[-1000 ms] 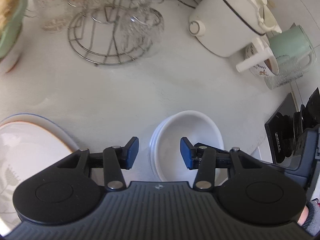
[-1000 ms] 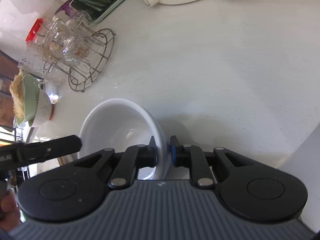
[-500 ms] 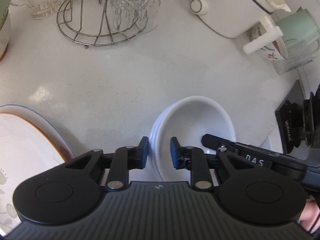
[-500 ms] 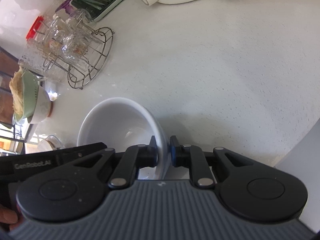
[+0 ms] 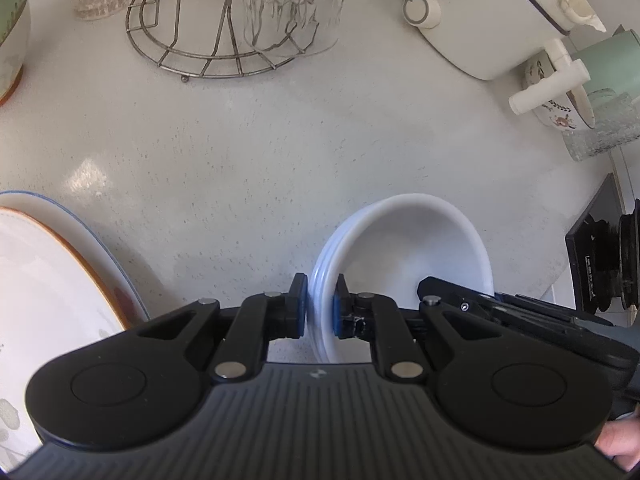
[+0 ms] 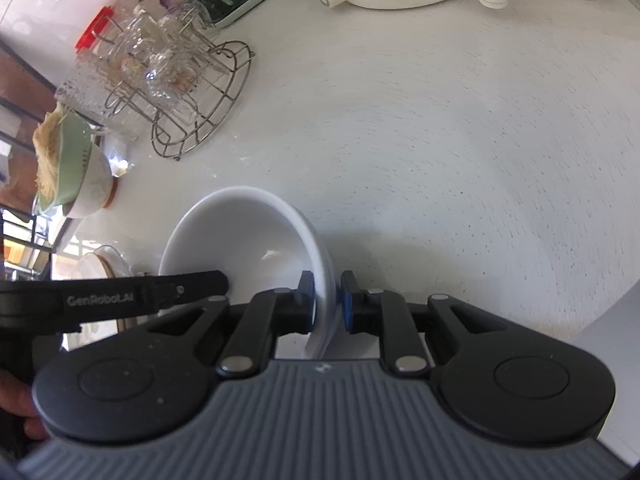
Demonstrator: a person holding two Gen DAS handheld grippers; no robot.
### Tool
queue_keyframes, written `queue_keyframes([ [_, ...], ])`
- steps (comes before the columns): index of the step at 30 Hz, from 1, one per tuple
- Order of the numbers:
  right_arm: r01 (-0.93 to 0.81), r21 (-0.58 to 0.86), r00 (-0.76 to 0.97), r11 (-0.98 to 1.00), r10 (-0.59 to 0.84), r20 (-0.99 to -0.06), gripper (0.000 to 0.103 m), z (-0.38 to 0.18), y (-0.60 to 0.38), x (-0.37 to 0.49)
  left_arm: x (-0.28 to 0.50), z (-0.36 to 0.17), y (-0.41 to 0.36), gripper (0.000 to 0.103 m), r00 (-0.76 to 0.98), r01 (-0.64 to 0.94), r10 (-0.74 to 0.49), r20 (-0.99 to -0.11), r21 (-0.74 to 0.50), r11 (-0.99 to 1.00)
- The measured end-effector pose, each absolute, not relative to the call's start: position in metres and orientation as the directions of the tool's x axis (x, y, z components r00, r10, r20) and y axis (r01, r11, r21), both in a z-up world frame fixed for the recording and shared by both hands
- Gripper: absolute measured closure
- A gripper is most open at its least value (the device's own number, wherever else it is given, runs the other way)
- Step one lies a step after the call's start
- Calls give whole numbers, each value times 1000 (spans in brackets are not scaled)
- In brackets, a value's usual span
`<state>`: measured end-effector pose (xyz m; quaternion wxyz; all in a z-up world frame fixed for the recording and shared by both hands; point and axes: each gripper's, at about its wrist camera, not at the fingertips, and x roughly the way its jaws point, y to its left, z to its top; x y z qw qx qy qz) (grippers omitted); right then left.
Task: Organize plates and bowls
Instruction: 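Carry the white ceramic bowl with both grippers toward the leaf-pattern plate stack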
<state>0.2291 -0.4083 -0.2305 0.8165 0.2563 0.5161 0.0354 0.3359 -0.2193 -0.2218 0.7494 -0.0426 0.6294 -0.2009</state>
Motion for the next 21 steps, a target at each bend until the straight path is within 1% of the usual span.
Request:
queue_keyframes([
  [11, 181, 433, 439, 883, 322, -839, 86, -227, -404, 235, 338, -218, -216, 89, 111, 260, -349, -930, -312, 914],
  [15, 162, 422, 470, 892, 306, -828, 86, -212, -399, 230, 338, -202, -212, 89, 113, 300, -363, -925, -316, 900],
  [21, 160, 417, 506, 895, 288, -813, 86, -178, -392, 215, 329, -164, -208, 89, 128, 346, -367, -921, -306, 887],
])
